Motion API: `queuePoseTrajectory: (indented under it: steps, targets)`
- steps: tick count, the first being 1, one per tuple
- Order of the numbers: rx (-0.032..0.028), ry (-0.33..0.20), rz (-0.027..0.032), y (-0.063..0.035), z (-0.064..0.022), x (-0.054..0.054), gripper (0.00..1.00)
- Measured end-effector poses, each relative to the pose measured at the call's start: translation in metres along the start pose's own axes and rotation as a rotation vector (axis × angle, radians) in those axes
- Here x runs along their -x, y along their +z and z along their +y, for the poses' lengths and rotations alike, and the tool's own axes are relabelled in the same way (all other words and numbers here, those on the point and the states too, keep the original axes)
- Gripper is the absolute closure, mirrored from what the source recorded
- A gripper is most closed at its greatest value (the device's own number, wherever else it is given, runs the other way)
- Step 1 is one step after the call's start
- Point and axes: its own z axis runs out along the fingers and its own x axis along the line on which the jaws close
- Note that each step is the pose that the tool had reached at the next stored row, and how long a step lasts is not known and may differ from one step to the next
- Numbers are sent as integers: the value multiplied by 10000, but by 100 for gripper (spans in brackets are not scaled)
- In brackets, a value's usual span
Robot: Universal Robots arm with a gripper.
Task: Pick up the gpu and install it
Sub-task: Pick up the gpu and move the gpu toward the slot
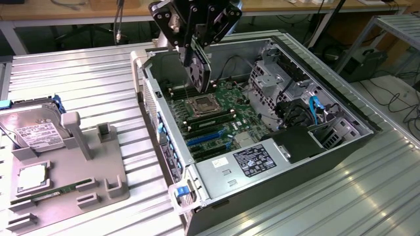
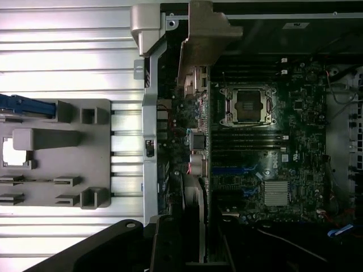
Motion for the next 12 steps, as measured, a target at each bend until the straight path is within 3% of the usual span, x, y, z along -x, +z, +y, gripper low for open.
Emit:
queuePoseTrajectory:
  steps: [1, 8, 12]
  targets:
    - [0, 0, 0, 0, 0, 7, 72]
    - [-1, 0, 1, 20, 3, 317, 72]
    - [-28, 1, -2, 57, 5, 683, 72]
